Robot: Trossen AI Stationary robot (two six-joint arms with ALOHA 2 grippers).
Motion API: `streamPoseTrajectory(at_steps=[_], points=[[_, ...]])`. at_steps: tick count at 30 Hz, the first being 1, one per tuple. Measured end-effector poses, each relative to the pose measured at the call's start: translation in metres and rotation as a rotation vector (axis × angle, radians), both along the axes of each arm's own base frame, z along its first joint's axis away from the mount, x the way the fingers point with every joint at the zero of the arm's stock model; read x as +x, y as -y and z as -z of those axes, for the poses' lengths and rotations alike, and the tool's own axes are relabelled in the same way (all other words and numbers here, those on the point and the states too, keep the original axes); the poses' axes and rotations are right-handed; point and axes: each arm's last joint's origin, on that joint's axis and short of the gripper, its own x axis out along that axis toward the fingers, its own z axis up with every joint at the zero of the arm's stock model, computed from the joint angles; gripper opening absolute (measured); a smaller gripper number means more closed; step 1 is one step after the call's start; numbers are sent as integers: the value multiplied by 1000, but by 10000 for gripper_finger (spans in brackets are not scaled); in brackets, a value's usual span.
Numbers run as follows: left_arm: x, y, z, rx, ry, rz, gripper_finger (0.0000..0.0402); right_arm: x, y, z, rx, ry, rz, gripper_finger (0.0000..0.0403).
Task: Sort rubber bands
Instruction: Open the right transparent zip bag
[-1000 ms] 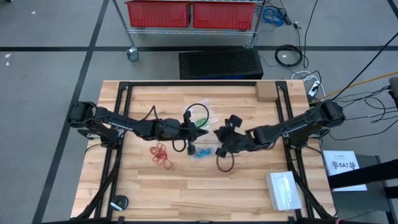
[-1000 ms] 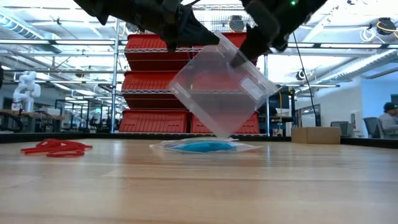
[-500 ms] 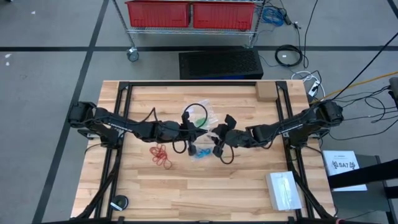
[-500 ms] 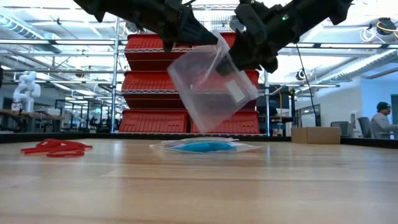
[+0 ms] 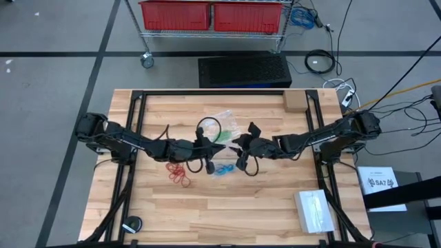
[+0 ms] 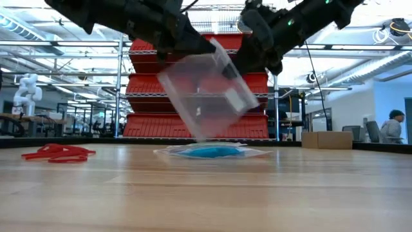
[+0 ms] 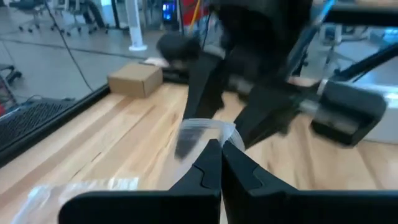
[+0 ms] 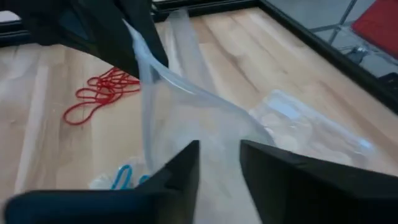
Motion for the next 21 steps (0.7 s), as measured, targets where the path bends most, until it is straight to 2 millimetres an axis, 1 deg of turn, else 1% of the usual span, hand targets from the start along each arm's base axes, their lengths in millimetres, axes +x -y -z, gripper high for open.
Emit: streamPoseTrajectory(at_steps=[3,4,5,10,14,17,19,21], points=[[-1,0,2,6,-3,3,0,5,1,2,14,19,-51,32],[-1,0,2,17,-2,5,0,6,1,2,8,19,-63,16],[-1,0,1,21,4,6,0,6,1,2,0,17,-68,9],[-1,0,-1,23,18,6,0,7,7,1,9,33,-66,2],[-1,0,-1,23,22,9,0,8,9,-1,28,48,-105,1],[0,0,-2,24,38,11,0,9,12,-1,7,44,-106,1],[0,0,-4,41,53,13,0,9,13,-1,4,43,-103,11],[0,0,-6,55,60,20,0,9,14,-1,4,50,-100,32]])
